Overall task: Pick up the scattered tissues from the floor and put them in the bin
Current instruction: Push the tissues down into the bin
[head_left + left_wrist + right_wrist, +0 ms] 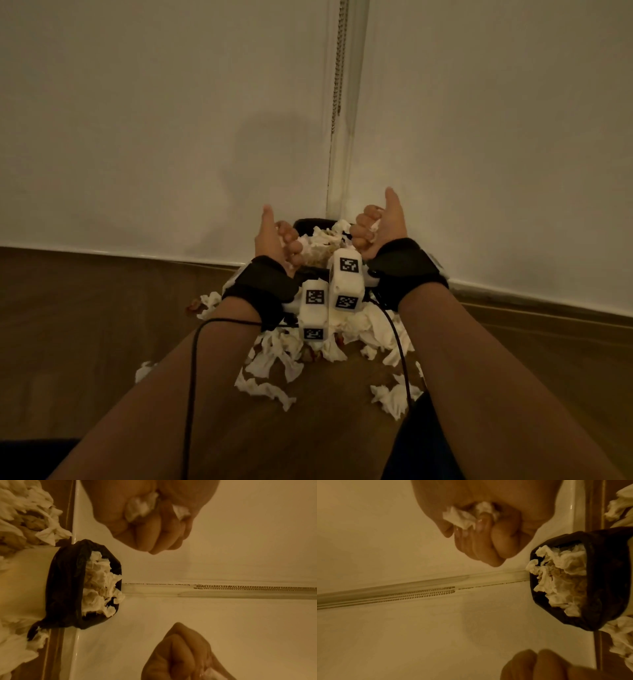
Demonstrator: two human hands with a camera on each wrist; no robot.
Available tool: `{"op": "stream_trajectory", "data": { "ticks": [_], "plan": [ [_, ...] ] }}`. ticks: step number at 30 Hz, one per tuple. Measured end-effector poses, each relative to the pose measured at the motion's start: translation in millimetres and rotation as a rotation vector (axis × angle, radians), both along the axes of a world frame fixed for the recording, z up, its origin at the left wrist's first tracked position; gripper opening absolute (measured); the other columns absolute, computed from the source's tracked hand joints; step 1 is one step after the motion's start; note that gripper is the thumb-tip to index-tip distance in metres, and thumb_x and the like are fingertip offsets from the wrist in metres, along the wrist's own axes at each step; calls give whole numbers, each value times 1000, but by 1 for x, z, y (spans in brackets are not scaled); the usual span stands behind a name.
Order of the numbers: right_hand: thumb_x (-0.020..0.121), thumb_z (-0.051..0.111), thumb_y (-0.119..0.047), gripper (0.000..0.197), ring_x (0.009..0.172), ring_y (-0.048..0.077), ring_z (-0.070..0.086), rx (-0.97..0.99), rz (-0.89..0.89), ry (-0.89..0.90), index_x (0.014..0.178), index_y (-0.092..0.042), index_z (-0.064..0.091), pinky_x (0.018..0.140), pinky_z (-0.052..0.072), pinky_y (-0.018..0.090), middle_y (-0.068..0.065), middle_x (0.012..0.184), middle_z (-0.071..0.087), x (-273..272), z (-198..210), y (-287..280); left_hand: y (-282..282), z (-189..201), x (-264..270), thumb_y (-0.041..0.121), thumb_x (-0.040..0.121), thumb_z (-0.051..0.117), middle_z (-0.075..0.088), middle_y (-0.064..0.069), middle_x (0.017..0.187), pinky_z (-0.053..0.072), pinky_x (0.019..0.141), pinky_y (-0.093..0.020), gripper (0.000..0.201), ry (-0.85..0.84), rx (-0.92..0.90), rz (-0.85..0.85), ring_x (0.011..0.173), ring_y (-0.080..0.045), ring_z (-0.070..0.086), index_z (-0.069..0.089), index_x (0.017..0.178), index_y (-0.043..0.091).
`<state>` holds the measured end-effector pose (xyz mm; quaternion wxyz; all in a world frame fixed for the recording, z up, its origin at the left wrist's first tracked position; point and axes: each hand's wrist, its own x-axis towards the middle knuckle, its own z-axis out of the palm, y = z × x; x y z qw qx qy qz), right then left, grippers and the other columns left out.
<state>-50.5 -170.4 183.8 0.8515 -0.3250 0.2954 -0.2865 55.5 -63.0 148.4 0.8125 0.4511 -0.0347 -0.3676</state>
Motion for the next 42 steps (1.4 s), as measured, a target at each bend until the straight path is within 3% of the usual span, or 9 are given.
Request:
{"op": "stream_trajectory", "data": {
  "ticks": [9, 14, 17, 21, 25, 27, 31, 37, 42],
  "plan": [
    [101, 23, -41, 42, 22, 10, 20, -121, -214, 157, 69, -20, 39, 37, 20, 7, -6, 31, 28, 31, -16, -17, -7, -23, 38, 55, 97, 16, 26, 8, 36, 15, 39, -9, 57, -250, 282, 134, 29, -9, 17, 31, 54, 20],
    [100, 33, -36, 37, 39, 13, 32, -562, -190, 456, 71, -15, 44, 41, 27, 18, -1, 48, 39, 31, -39, -41, -17, -43, 51, 29, 99, 31, 43, 3, 57, 28, 34, -11, 34, -372, 320, 8, 42, -8, 39, 42, 68, 20],
    [93, 36, -25, 26, 56, 13, 33, -625, 19, 561, 70, -15, 37, 48, 27, 23, 2, 68, 36, 30, -57, -52, -27, -55, 56, 14, 96, 33, 53, -14, 102, 53, 75, -30, 21, -483, 377, -96, 90, -26, 56, 53, 97, 15],
    [93, 31, -2, 19, 77, 18, 44, -755, 171, 831, 87, -10, 47, 64, 38, 28, 6, 89, 44, 36, -76, -61, -42, -73, 64, -6, 93, 30, 34, -12, 137, 40, 105, -38, 44, -739, 563, -128, 123, -32, 43, 50, 128, 12],
    [92, 42, -2, 48, 122, 34, 43, -960, 283, 1018, 139, -15, 38, 98, 44, 31, 15, 139, 34, 46, -92, -63, -52, -86, 71, -5, 90, 40, 29, 6, 110, 35, 99, -20, 51, -938, 691, -146, 120, -28, 37, 51, 132, 22],
    [92, 48, -5, 47, 121, 30, 47, -1080, 281, 1007, 137, -15, 43, 90, 45, 20, 14, 140, 39, 49, -94, -60, -54, -89, 72, -2, 91, 46, 34, 4, 113, 32, 94, -4, 45, -944, 618, -132, 111, -20, 37, 53, 130, 18],
    [88, 58, -8, 38, 111, 29, 55, -1233, 209, 965, 125, -15, 56, 95, 48, 36, 13, 126, 54, 52, -101, -57, -57, -91, 75, 7, 86, 62, 55, -15, 119, 48, 97, -37, 32, -1004, 529, -106, 105, -26, 58, 63, 116, 19],
    [83, 66, -20, 24, 76, 19, 52, -1274, 141, 987, 99, -24, 48, 64, 38, 27, -3, 79, 53, 59, -122, -59, -60, -107, 83, 28, 84, 67, 55, -11, 107, 44, 85, -32, 30, -1320, 818, -131, 99, -27, 54, 62, 114, 24],
    [90, 55, -11, 17, 106, 23, 56, -1397, 297, 1149, 104, -10, 65, 83, 41, 23, 10, 113, 63, 66, -133, -61, -62, -125, 84, 25, 92, 53, 44, -9, 114, 44, 87, -32, 30, -1432, 858, -275, 100, -26, 51, 60, 121, 22]
  ]
}}
